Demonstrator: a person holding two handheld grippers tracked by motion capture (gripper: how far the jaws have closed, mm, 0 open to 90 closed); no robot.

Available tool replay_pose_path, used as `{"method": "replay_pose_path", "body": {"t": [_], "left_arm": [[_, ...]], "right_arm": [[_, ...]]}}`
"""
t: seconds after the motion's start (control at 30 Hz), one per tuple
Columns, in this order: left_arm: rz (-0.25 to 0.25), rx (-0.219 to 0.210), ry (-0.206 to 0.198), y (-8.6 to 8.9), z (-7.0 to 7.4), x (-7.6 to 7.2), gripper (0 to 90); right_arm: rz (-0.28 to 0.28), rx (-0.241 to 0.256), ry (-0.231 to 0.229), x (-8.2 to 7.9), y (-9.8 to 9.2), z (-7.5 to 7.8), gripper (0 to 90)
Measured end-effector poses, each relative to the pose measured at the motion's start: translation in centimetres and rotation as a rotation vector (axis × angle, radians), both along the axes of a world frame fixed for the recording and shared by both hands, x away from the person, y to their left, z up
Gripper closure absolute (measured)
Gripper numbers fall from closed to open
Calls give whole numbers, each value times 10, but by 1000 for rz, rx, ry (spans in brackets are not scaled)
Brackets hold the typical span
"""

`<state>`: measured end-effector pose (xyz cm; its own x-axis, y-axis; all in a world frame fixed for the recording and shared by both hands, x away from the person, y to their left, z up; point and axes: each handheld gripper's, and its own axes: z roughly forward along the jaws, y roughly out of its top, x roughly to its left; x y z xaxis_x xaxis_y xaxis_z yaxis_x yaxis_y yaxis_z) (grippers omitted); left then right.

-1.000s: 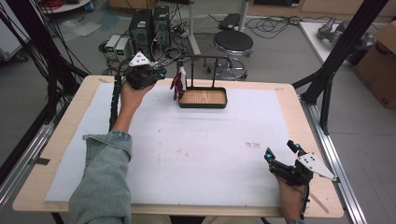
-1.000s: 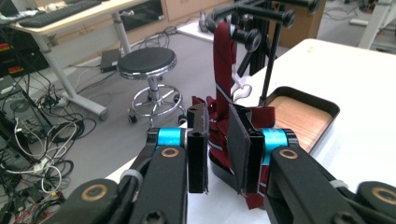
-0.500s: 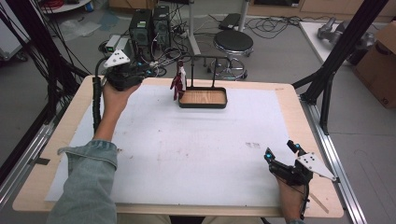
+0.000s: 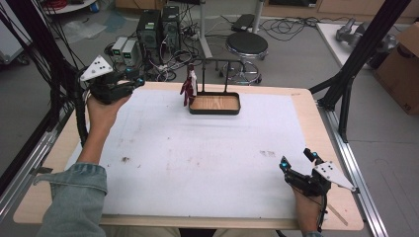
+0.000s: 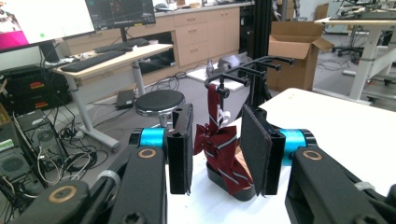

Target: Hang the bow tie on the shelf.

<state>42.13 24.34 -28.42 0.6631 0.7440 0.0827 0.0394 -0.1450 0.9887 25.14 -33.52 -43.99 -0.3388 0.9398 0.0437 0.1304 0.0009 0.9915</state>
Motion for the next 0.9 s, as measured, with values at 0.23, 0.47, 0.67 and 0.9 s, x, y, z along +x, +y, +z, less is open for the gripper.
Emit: {"method": "replay_pose_path", "body": {"t": [0.23,0.47,0.67,0.9], "left_arm": [[24,-4,-9,12,0,-14,616],[37,-22,-8,23,-7,-32,543],[58,-29,0,30,-20,-51,442],[78,-46,14,39,-39,-73,360]], "right_arm": [[-1,3,-3,0,0,0,112],[-2,3,-4,1,0,0,112],[-2,6,-1,1,-1,0,112],[-3,0,-3,1,0,0,112]]}}
